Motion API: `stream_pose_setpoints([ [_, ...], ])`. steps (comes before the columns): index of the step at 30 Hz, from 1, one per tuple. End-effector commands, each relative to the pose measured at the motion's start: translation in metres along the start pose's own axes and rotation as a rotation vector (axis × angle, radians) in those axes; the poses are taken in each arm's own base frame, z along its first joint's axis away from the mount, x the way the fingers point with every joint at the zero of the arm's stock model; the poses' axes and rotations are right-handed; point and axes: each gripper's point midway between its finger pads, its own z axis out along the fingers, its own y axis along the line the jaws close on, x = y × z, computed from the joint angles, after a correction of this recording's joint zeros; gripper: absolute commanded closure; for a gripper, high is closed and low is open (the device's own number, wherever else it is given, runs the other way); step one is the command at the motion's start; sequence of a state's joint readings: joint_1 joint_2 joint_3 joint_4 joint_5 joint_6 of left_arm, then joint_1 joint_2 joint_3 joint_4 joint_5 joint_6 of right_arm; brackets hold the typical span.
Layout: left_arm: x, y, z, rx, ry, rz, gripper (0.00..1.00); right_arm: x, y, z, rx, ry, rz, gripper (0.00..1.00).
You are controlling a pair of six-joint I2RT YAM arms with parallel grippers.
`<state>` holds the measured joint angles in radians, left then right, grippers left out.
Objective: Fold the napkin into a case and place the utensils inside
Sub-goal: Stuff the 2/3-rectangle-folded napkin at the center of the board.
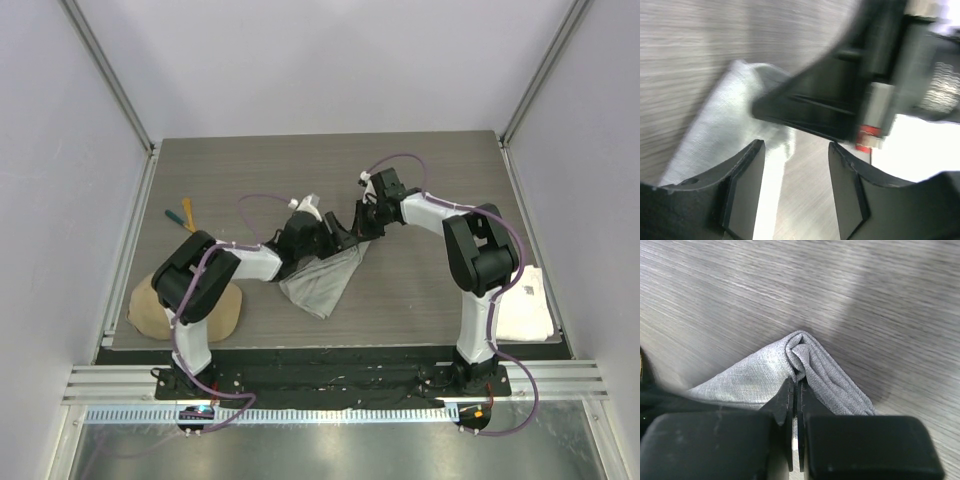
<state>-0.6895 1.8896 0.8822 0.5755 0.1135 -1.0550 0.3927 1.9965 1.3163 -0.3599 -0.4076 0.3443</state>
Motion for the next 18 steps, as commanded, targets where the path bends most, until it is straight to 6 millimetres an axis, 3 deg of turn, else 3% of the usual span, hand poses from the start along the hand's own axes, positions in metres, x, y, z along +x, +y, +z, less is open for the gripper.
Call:
stream_pose_setpoints([
  [1, -0.031, -0.080, -0.027, 0.122, 0.067, 0.240, 0.42, 0.007, 0.001, 0.001, -0.048, 0.029, -0.017, 0.99],
  [2, -0.023, -0.070, -0.035, 0.073, 0.143, 0.321, 0.44, 0.006, -0.002, 0.001, -0.057, 0.032, -0.006, 0.99],
  [4, -0.026, -0.082, -0.046, 0.082, 0.189, 0.424, 0.51, 0.006, 0.001, 0.000, -0.084, 0.034, 0.003, 0.99],
  [5, -0.023, -0.072, -0.057, 0.054, 0.228, 0.525, 0.51, 0.005, 0.003, -0.001, -0.093, 0.031, 0.005, 0.99],
  [8, -0.036, -0.057, -0.065, -0.036, 0.170, 0.658, 0.55, 0.004, 0.012, -0.006, -0.134, 0.033, 0.020, 0.99],
  [14, -0.038, -0.045, -0.054, -0.037, 0.084, 0.808, 0.59, -0.001, 0.024, -0.010, -0.196, 0.037, 0.072, 0.99],
  [18, -0.027, -0.035, -0.038, -0.037, 0.111, 0.902, 0.49, -0.006, 0.024, -0.014, -0.240, 0.035, 0.116, 0.99],
])
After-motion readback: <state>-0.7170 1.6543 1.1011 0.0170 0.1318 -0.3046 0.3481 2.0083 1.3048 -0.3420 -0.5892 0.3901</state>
